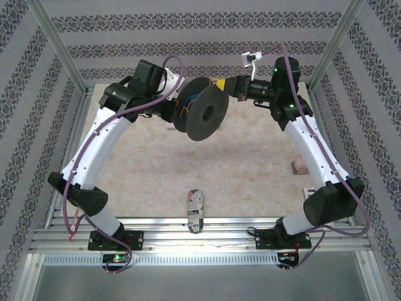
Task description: Wrap the cables
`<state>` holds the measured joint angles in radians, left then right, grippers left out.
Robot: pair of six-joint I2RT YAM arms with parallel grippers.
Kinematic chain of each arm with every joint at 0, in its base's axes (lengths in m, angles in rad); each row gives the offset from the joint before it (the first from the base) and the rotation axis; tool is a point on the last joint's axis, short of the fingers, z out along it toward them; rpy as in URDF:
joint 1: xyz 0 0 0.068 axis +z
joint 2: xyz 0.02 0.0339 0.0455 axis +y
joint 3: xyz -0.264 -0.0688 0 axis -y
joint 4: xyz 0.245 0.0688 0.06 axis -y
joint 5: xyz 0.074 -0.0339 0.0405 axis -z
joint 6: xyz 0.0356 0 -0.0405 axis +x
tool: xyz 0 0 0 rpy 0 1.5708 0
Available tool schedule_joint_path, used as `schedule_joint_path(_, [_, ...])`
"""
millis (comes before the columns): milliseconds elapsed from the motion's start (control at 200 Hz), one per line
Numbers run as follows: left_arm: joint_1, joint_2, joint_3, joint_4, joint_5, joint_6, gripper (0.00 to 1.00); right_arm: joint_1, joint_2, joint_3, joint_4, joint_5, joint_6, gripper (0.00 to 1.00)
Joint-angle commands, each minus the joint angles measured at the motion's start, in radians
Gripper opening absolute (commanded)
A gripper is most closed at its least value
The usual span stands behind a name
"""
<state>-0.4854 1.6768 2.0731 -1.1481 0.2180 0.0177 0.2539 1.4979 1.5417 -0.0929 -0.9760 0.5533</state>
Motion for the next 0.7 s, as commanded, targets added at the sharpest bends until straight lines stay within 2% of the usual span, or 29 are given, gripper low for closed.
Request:
schedule_joint_path(0, [-0.018, 0.059, 0.038, -0.163, -0.202, 0.019, 0.00, 0.049, -0.024, 0.088, -0.011, 0.012, -0.108, 0.00])
schedule_joint_path(160, [-0.041, 0.150, 0.126, -0.229, -0.348, 0.018, 0.00, 0.106, -0.018, 0.106, -0.064, 0.045, -0.148, 0.00])
schedule_joint_path(365, [-0.053, 0.253, 0.227, -0.272, -0.448, -0.009, 0.00, 0.206, 0.015, 0.142, -0.111, 0.080, -0.180, 0.00])
schedule_joint_path(694, [-0.053, 0.349, 0.335, -0.284, -0.447, -0.046, 0.00, 0.338, 0.074, 0.195, -0.168, 0.146, -0.215, 0.00])
